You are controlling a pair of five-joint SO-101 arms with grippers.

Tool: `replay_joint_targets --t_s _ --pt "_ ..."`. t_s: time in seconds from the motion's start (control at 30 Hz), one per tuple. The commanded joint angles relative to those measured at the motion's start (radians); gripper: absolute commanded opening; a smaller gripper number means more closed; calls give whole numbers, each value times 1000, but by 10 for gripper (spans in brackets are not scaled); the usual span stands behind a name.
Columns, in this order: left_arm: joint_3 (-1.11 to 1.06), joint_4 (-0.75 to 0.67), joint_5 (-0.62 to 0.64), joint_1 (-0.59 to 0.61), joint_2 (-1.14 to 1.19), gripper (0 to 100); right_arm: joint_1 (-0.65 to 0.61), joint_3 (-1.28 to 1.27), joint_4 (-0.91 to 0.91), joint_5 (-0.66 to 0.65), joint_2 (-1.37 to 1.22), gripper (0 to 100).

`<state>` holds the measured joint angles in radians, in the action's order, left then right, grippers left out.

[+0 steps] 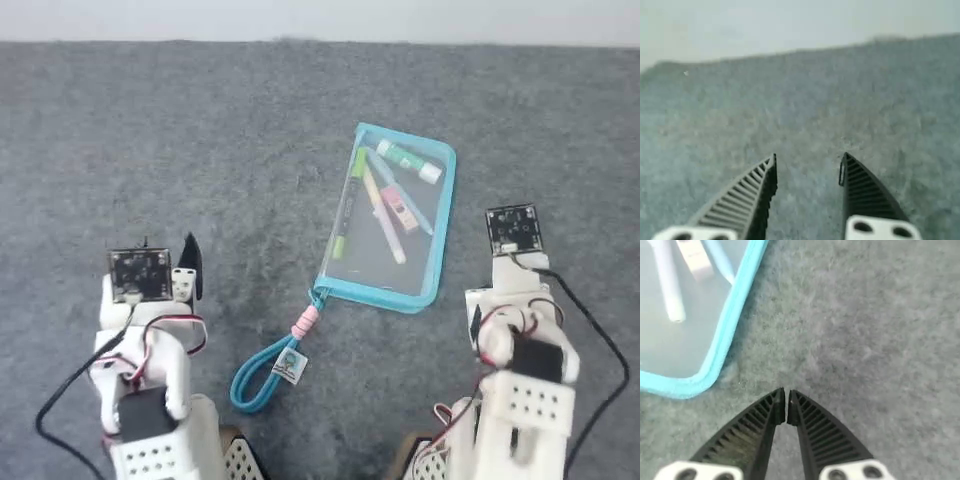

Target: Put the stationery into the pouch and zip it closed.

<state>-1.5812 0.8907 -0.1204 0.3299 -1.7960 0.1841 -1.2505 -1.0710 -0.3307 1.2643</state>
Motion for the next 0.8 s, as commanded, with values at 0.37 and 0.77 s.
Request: replay_joint_targets --t_s 0.37,0.77 --pt "-104 -81 -9 -2 -21 198 2 -218 -117 -11 518 20" --pt "-104 279 -9 3 -23 198 12 -434 -65 -9 529 17"
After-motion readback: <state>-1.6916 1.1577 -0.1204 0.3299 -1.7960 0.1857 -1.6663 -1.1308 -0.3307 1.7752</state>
